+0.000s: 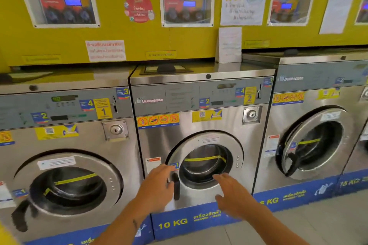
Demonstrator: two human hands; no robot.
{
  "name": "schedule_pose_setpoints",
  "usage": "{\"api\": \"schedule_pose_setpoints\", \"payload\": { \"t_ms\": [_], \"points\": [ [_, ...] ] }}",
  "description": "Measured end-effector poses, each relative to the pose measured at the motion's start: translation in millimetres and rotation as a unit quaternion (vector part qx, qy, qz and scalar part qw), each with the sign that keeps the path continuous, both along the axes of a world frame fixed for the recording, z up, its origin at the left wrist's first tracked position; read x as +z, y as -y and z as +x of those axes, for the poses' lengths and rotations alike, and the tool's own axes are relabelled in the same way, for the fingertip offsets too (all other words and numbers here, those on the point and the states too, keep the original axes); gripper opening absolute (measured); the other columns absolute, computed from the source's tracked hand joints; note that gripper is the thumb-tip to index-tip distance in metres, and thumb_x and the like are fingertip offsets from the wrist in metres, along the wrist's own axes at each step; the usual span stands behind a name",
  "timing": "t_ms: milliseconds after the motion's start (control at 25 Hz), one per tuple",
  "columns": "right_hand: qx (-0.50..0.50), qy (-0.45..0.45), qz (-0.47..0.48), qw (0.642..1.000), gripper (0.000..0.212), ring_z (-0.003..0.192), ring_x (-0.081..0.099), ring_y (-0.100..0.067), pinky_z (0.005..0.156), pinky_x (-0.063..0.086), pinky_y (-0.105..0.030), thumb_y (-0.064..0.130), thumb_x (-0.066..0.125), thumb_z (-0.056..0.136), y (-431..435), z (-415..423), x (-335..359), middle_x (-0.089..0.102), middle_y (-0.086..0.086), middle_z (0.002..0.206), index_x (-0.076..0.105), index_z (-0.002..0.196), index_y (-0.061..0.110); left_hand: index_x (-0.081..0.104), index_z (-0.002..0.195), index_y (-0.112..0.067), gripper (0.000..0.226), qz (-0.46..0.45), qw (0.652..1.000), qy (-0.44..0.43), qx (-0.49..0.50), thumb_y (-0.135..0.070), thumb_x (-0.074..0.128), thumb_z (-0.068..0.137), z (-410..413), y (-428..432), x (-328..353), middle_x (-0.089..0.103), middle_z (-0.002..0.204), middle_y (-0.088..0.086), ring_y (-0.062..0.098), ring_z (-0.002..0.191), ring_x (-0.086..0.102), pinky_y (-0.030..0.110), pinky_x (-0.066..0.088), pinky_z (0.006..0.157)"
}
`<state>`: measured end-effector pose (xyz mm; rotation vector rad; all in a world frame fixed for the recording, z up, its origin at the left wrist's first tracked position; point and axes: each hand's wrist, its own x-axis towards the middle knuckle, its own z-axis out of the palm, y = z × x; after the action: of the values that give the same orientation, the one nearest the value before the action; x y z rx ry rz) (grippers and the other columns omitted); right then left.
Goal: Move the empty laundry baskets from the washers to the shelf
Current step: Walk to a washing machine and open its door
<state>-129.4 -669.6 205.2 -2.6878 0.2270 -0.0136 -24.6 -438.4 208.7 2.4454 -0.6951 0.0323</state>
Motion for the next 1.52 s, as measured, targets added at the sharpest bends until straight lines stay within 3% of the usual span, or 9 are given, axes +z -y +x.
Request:
{"api": "schedule_pose_setpoints", "payload": {
  "t_ms": [200,360,520,720,1080,1240,1360,1440,1520],
  "points": [
    [0.058,0.043,-0.079,0.994,0.069,0.134,0.035,-0.030,0.108,0.037,-0.040,0.021,0.051,0.079,57.9,125.4,10.5,0.036,-0.006,0.146,0.032,0.144,0.016,0.036,0.142,-0.028,0.056,-0.002,0.999,0.013,0.030,-0.024,0.050,0.088,85.6,79.7,-13.6,0.042,0.141,-0.008,0.016,0.128,0.044,0.034,0.038,0.109],
    [0.110,0.018,-0.152,0.982,0.088,0.149,0.005,-0.031,0.119,0.021,-0.046,0.017,0.058,0.081,89.0,202.2,4.5,0.002,-0.008,0.163,0.008,0.153,0.018,0.016,0.151,-0.026,0.074,0.044,0.996,0.000,0.078,-0.019,0.054,0.088,132.5,131.5,-28.5,0.024,0.156,-0.002,0.022,0.139,0.032,0.034,0.029,0.116],
    [0.123,0.025,-0.172,0.977,0.098,0.149,-0.010,-0.030,0.121,0.011,-0.049,0.017,0.059,0.080,103.9,234.2,-19.4,-0.015,-0.007,0.162,-0.006,0.152,0.019,-0.006,0.152,-0.029,0.092,0.096,0.989,-0.018,0.111,-0.021,0.057,0.086,161.4,155.1,-60.0,-0.006,0.163,-0.002,0.024,0.149,0.008,0.039,0.020,0.120],
    [0.130,0.036,-0.151,0.979,0.098,0.149,-0.012,-0.028,0.119,0.011,-0.047,0.021,0.060,0.080,111.1,237.7,-30.1,-0.015,-0.004,0.162,-0.006,0.153,0.020,-0.004,0.152,-0.030,0.095,0.064,0.992,-0.006,0.112,-0.021,0.058,0.082,161.8,154.5,-87.7,0.000,0.162,-0.004,0.021,0.149,0.007,0.040,0.022,0.120],
    [0.096,0.030,-0.055,0.993,0.084,0.149,0.008,-0.018,0.118,0.025,-0.038,0.011,0.055,0.076,110.2,177.9,-13.9,0.009,0.005,0.162,0.019,0.152,0.022,0.020,0.149,-0.030,0.071,0.030,0.999,0.018,0.038,-0.023,0.053,0.087,86.3,135.0,-69.4,0.027,0.147,-0.007,0.013,0.133,0.026,0.027,0.032,0.113],
    [0.032,0.035,0.028,0.998,0.070,0.143,0.029,-0.022,0.115,0.029,-0.035,0.011,0.053,0.084,110.9,111.7,-3.2,0.026,0.003,0.158,0.029,0.148,0.022,0.027,0.148,-0.030,0.066,0.058,0.993,0.058,-0.084,-0.017,0.052,0.089,42.1,136.7,-57.6,0.031,0.144,-0.007,0.015,0.131,0.033,0.027,0.035,0.109],
    [-0.023,0.034,0.059,0.997,0.063,0.137,0.037,-0.018,0.110,0.030,-0.026,0.009,0.054,0.089,110.8,45.3,-7.7,0.035,0.005,0.150,0.031,0.147,0.021,0.032,0.147,-0.029,0.068,0.105,0.958,0.147,-0.221,-0.016,0.058,0.086,27.0,148.6,-48.5,0.023,0.156,-0.004,0.020,0.141,0.027,0.035,0.027,0.115],
    [-0.047,0.022,0.057,0.997,0.063,0.140,0.032,-0.016,0.111,0.024,-0.023,0.008,0.050,0.089,115.4,6.7,-18.3,0.029,0.004,0.155,0.028,0.148,0.019,0.029,0.147,-0.033,0.076,0.151,0.920,0.204,-0.298,-0.017,0.064,0.081,27.6,166.3,-43.2,0.009,0.162,-0.005,0.018,0.148,0.011,0.037,0.013,0.117],
    [-0.066,-0.014,0.054,0.996,0.068,0.145,0.023,-0.016,0.114,0.017,-0.022,0.008,0.047,0.089,122.8,-22.8,-33.8,0.021,0.003,0.159,0.022,0.151,0.018,0.032,0.145,-0.035,0.087,0.198,0.882,0.255,-0.344,-0.014,0.073,0.072,29.0,187.8,-37.7,0.017,0.161,-0.005,0.018,0.149,0.013,0.041,0.015,0.119]
  ]
}}
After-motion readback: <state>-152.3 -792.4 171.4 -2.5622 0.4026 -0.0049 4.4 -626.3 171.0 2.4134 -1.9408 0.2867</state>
